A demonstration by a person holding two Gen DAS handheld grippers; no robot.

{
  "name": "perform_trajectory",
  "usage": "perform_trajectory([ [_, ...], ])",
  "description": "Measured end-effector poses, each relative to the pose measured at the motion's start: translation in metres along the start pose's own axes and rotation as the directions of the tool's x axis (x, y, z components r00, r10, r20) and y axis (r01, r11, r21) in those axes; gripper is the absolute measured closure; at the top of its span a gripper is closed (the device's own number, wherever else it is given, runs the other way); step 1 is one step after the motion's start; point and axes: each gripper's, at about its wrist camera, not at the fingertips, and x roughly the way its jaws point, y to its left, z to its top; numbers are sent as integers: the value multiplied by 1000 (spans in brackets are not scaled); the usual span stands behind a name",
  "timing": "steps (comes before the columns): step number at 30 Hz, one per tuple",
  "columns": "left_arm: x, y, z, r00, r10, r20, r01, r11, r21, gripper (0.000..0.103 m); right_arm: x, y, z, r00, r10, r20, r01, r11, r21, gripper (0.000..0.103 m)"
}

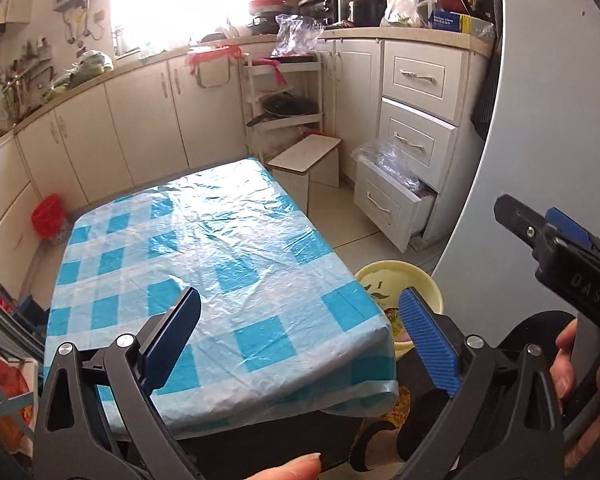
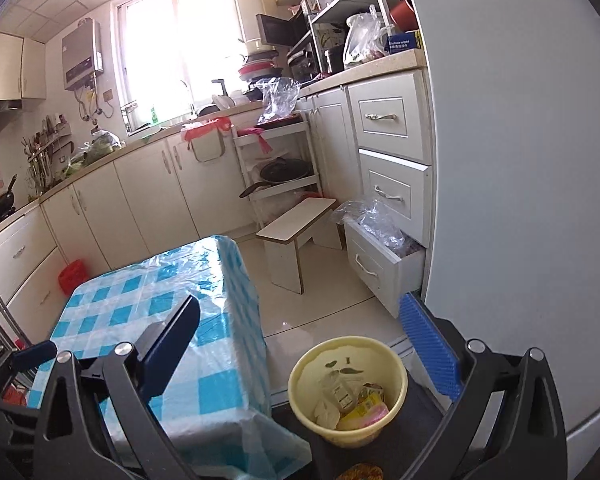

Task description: Collect trash

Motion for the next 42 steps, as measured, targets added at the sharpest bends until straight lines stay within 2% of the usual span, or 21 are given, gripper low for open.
perform_trajectory([
  [6,-48,24,-9,998,27,53,-26,999,-20,8,-41,37,-10,998,-56,-42,54,997,-62,7],
  [10,-69,39,-18,996,58,73,-55,998,-39,8,-63,48,-16,998,-55,-33,54,998,-31,7],
  [19,-87,52,-31,992,100,82,-95,993,-69,8,-91,67,-23,998,-56,20,57,997,-56,7],
  [28,-103,49,-35,988,72,137,-60,994,-87,8,-93,68,-29,998,-53,14,54,997,-60,7],
  [32,-103,53,-36,988,89,123,-77,993,-95,8,-93,67,-30,999,-50,17,50,997,-56,7],
  [37,-93,54,-37,995,67,67,-61,994,-89,8,-94,71,-33,999,-48,25,49,997,-64,7],
  [42,-89,56,-39,994,96,53,-90,991,-96,8,-94,74,-35,999,-42,24,43,996,-72,7],
])
